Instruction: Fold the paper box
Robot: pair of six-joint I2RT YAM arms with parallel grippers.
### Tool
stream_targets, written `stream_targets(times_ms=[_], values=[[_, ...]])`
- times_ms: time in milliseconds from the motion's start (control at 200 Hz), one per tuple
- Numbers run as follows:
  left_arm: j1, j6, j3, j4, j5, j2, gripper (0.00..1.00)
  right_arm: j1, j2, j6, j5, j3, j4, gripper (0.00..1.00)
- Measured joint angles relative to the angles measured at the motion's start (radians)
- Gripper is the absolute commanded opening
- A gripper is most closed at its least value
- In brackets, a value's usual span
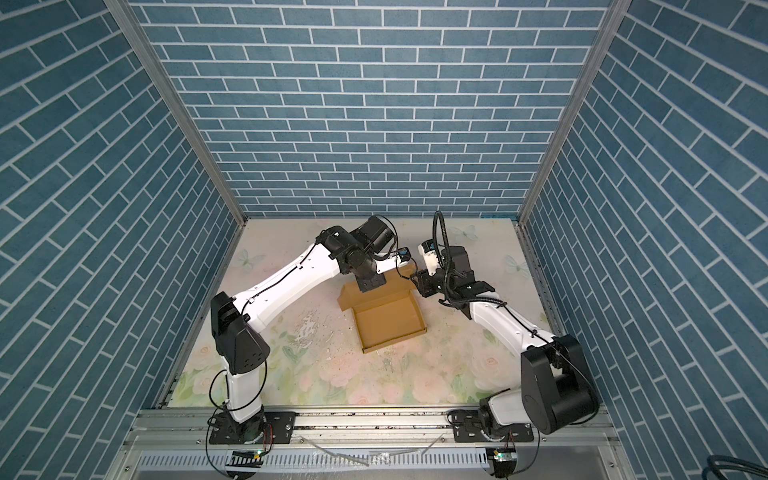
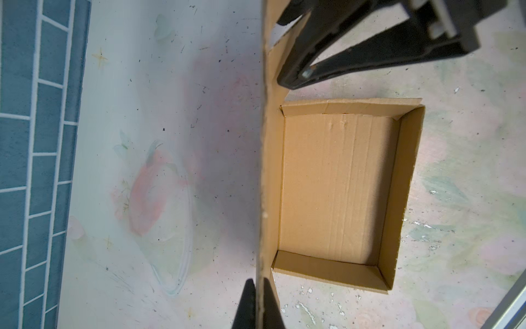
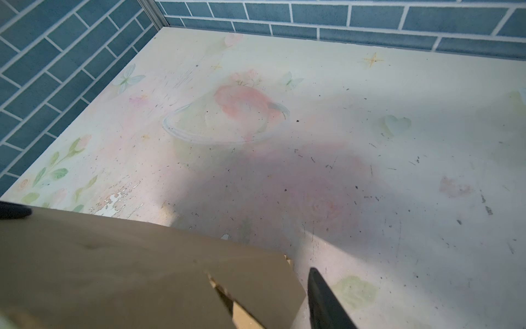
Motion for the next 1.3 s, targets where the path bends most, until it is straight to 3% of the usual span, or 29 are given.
stream_targets(times_ms=[350,510,660,960,1300], values=[[0.0,-0.008,0.0,0.02,0.002,0.0,0.01,0.0,0.018,-0.004,-0.04,0.017,-0.002,0.1],[0.0,-0.019,-0.001,0.034,0.0,0.0,0.07,0.002,0.018,-0.006,-0.043,0.017,-0.001,0.03],[0.0,-0.032,-0.001,0.045,-0.008,-0.002,0.12,0.001,0.016,-0.007,-0.035,0.017,-0.008,0.0],[0.009,-0.067,-0.047,0.067,-0.069,-0.042,0.36,0.0,-0.006,-0.027,-0.034,0.017,-0.048,0.0],[0.091,-0.125,-0.177,0.132,-0.072,-0.195,0.45,0.0,-0.012,-0.06,-0.034,0.017,-0.093,0.0]])
